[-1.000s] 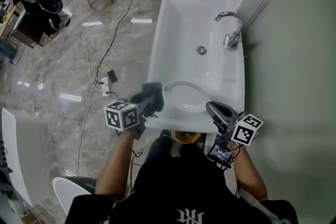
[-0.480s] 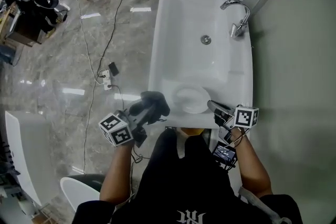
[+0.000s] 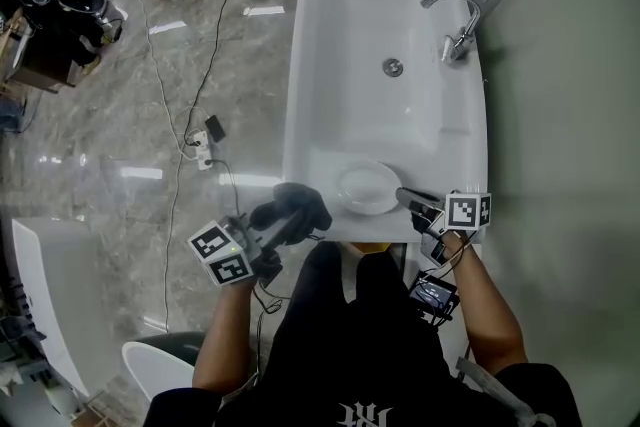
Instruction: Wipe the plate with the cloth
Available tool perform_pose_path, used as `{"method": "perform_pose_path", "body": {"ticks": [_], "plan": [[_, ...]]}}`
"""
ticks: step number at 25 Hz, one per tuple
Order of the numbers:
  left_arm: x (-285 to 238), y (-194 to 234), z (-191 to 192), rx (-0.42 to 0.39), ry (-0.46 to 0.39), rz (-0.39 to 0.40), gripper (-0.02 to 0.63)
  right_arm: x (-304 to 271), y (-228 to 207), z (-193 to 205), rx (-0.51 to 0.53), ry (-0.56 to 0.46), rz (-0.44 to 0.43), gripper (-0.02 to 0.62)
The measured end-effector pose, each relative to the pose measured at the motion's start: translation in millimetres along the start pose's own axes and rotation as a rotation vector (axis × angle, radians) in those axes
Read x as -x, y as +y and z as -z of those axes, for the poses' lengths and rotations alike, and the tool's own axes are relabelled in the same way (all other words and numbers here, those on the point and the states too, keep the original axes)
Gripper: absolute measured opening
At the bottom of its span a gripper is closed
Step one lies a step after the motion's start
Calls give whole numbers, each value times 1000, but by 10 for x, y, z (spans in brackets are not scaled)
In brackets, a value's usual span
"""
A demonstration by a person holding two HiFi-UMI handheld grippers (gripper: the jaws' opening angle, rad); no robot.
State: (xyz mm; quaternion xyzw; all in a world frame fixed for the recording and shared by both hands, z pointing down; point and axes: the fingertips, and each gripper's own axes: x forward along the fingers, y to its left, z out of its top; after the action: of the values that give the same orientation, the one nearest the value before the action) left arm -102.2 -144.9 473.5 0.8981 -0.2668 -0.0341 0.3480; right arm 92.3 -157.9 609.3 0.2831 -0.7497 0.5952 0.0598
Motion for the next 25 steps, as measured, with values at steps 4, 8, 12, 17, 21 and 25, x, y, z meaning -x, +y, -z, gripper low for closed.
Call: {"method": "perform_pose_path", "body": {"ticks": [4, 8, 12, 17, 21, 25], "plan": [[-9, -2, 10, -1, 5, 5, 63, -22, -101, 21, -11, 16, 23, 11], [-48, 13, 51, 4, 20, 5, 63, -59, -270, 32, -21, 43, 59, 11], [-40, 36, 101, 7, 28, 3, 63, -111, -393, 50, -4, 73, 103, 11], [-33, 57, 139, 11, 33, -1, 63, -162, -480, 48, 45, 99, 170, 11], [-19, 52, 175, 7, 37, -4, 63, -189, -569, 64, 59, 114, 213, 11], [8, 61, 174, 7, 37, -9, 63, -196, -623, 73, 114, 133, 270, 12]]}}
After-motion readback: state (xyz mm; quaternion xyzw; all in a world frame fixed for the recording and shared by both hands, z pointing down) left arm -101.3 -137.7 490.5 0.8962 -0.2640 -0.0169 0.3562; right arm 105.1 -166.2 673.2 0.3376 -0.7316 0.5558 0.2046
